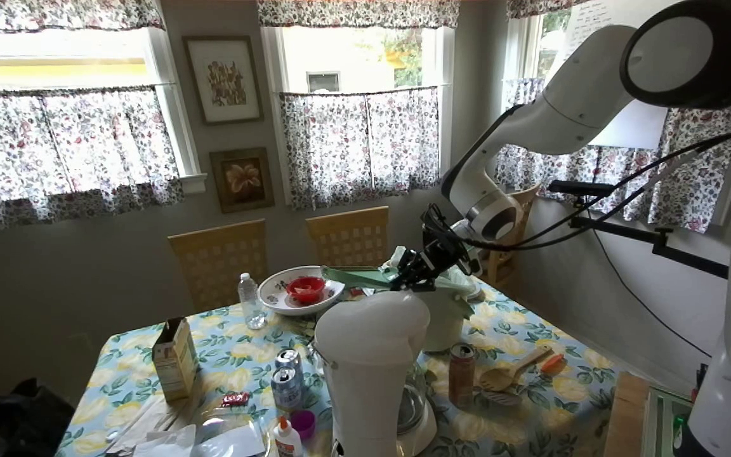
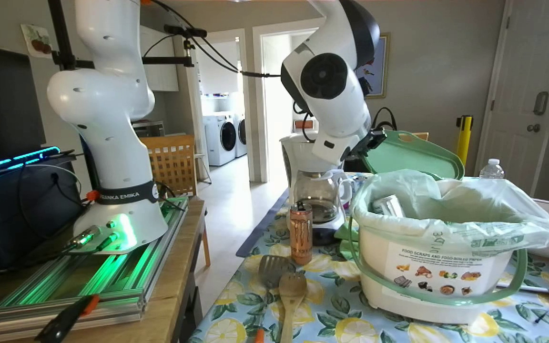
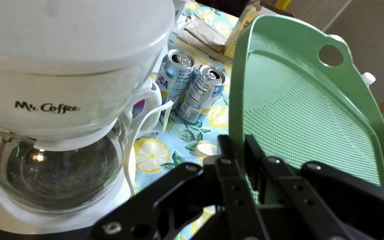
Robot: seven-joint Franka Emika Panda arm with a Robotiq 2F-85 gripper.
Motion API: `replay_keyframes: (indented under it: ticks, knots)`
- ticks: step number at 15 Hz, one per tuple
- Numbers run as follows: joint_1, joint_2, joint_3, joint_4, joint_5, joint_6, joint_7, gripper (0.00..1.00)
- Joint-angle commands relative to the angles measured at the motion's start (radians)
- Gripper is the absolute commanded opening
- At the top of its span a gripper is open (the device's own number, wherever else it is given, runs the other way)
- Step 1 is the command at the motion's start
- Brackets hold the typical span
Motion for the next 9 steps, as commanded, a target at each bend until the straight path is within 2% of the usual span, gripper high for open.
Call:
replay_keyframes:
  ticks: [1, 9]
  knots:
    - [-0.016, -0.003, -0.015, -0.019, 0.056, -0.064, -0.021, 0.03]
    - [-0.04, 0.016, -0.039, -0.038, 0.074, -0.165, -0.031, 0.03]
